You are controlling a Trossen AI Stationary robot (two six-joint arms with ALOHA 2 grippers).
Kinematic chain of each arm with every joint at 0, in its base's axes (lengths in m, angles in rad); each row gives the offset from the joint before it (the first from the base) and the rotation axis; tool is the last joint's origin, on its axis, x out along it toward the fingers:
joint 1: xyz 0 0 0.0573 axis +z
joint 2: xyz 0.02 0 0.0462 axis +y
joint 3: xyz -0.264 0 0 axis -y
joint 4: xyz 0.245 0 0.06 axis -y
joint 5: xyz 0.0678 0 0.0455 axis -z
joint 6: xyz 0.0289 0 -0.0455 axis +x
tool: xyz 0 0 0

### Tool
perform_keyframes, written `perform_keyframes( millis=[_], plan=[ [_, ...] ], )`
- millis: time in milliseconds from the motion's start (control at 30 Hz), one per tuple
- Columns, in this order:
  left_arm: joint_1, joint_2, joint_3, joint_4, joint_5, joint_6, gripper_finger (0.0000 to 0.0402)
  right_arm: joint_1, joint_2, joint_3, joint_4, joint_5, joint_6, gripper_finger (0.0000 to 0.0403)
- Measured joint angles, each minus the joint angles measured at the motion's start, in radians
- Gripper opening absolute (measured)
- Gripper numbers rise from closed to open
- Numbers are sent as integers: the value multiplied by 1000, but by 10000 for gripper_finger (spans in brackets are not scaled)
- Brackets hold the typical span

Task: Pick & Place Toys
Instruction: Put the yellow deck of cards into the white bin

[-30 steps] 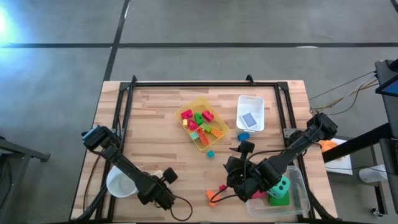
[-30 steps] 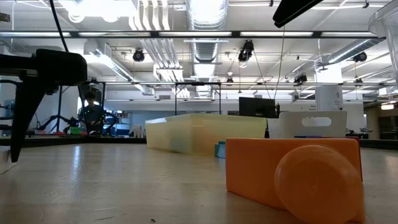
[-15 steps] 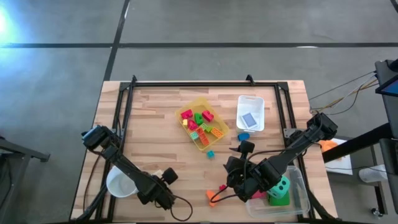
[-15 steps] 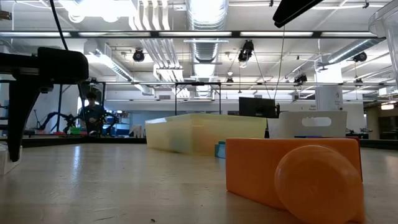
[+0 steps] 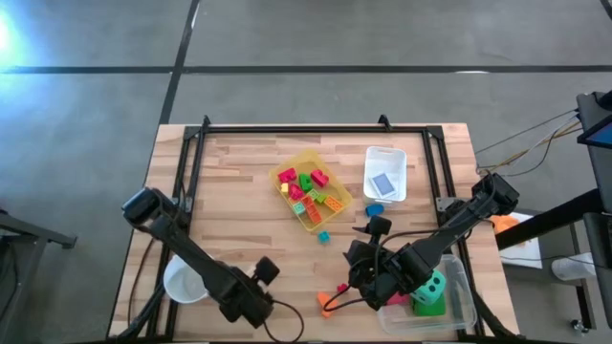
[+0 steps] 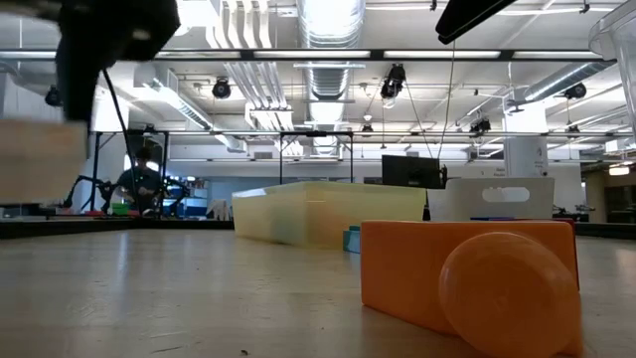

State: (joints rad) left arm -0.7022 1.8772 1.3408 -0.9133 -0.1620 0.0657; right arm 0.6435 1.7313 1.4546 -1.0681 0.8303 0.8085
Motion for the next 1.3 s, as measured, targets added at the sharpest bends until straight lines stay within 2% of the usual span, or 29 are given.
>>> perform_keyframes(
  millis=[200,400,633,733,900,1033,1200,1300],
  plan=[
    [22,-90,17,17,-95,-94,293,0,0,0,4,1,-15,347],
    [56,-240,13,71,-214,-253,293,1,0,0,45,8,-70,347],
    [89,-410,13,252,-367,-382,293,1,0,0,236,12,-271,347],
    [98,-464,13,342,-413,-381,293,1,0,0,366,74,-340,347],
    [110,-513,12,461,-422,-306,293,1,-4,0,590,215,-402,347],
    [115,-520,12,526,-421,-222,293,0,-4,0,782,220,-562,347],
    [115,-520,11,592,-358,-147,293,0,-5,0,999,199,-780,347],
    [115,-520,11,594,-356,-140,279,0,-5,0,1099,178,-892,347]
  ],
)
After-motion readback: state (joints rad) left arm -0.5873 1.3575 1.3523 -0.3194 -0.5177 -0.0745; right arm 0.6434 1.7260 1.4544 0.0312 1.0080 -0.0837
